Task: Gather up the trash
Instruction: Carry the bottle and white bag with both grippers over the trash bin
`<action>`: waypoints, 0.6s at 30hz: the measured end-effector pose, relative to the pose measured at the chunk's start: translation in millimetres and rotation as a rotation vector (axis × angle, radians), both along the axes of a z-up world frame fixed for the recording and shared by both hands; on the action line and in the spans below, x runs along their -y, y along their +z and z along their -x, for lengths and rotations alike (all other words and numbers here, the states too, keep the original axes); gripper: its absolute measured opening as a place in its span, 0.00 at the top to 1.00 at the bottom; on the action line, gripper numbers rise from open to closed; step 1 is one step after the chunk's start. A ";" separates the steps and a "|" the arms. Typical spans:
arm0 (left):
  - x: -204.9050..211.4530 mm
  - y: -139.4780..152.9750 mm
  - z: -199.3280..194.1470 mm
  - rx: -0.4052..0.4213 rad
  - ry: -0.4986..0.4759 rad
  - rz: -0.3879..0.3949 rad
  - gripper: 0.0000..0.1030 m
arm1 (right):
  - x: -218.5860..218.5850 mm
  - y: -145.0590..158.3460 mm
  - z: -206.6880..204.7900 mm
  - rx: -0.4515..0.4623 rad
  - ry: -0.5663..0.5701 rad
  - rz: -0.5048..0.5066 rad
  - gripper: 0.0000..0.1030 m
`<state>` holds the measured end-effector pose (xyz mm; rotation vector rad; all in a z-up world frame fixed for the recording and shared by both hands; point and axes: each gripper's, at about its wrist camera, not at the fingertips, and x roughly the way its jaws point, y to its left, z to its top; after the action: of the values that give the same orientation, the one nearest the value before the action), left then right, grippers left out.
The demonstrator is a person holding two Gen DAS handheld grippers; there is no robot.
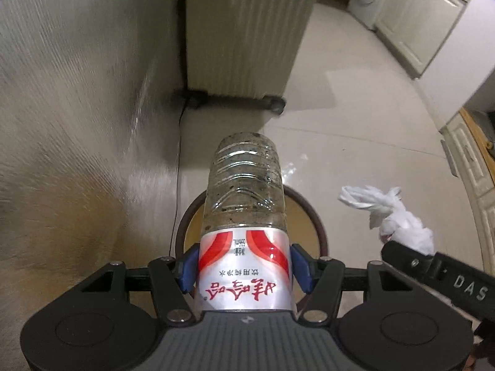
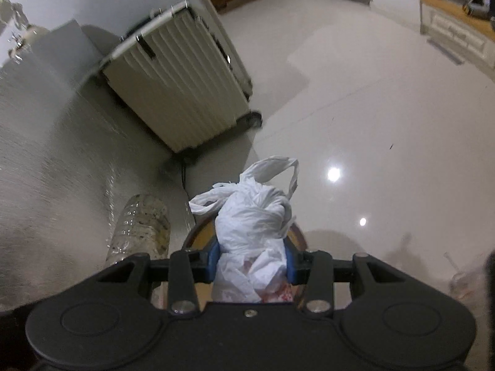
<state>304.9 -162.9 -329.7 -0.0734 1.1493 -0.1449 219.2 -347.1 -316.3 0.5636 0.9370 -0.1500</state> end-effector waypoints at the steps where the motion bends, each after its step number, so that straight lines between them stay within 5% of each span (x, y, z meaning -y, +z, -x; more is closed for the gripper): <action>1: -2.4 -7.8 -7.6 -0.013 0.005 0.010 0.41 | -1.8 -9.7 -9.4 -0.018 0.007 -0.015 0.60; 11: -16.0 -83.1 -47.7 -0.178 0.034 0.109 0.41 | -4.6 -60.2 -94.6 -0.138 0.103 -0.069 0.60; 18: -8.1 -109.1 -65.6 -0.202 0.001 0.074 0.40 | -4.8 -75.5 -121.9 -0.184 0.105 -0.075 0.60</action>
<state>370.5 -154.9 -438.9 -0.1572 1.3457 -0.1822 341.1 -342.4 -391.8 0.5757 1.1521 -0.0733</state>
